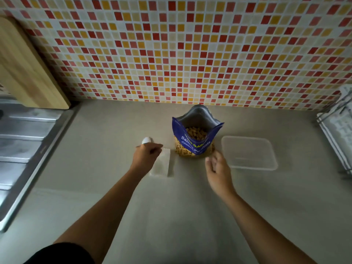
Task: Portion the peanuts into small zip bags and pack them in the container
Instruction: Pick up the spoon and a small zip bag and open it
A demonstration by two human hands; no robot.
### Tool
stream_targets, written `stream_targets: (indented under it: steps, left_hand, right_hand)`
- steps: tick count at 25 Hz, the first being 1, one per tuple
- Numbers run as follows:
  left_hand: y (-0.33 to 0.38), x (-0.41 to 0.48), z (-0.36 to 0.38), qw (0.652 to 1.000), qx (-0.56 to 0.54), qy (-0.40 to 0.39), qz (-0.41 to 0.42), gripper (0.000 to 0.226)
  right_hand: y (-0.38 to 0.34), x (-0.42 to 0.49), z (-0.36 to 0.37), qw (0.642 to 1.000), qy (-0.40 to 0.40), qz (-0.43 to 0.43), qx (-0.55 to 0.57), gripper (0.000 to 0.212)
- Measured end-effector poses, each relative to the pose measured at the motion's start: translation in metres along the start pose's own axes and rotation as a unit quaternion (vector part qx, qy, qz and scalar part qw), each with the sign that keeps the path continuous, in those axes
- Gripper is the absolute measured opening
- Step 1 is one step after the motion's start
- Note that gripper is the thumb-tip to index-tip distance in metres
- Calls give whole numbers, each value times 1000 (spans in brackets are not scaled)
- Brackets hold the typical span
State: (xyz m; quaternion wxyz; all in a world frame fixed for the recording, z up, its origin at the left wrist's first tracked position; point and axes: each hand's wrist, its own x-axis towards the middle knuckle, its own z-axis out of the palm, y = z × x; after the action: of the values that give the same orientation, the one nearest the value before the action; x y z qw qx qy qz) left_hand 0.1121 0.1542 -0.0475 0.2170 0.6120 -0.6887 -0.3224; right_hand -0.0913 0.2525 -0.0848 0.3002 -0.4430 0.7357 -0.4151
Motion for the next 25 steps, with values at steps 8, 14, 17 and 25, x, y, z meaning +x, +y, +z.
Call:
stream_targets:
  steps: [8, 14, 17, 25]
  left_hand:
    - [-40, -31, 30, 965, 259, -26, 17, 26]
    - [-39, -24, 33, 991, 129, -13, -16, 18]
    - [-31, -24, 33, 992, 114, 3, -48, 18]
    - [-24, -18, 27, 987, 3, 56, -153, 31]
  right_hand:
    - [43, -46, 45, 933, -62, -70, -347, 64]
    - [38, -47, 43, 920, -63, -78, -379, 62]
    - [39, -47, 43, 921, -60, -83, -376, 62]
    - [43, -46, 45, 918, -40, -96, -382, 62]
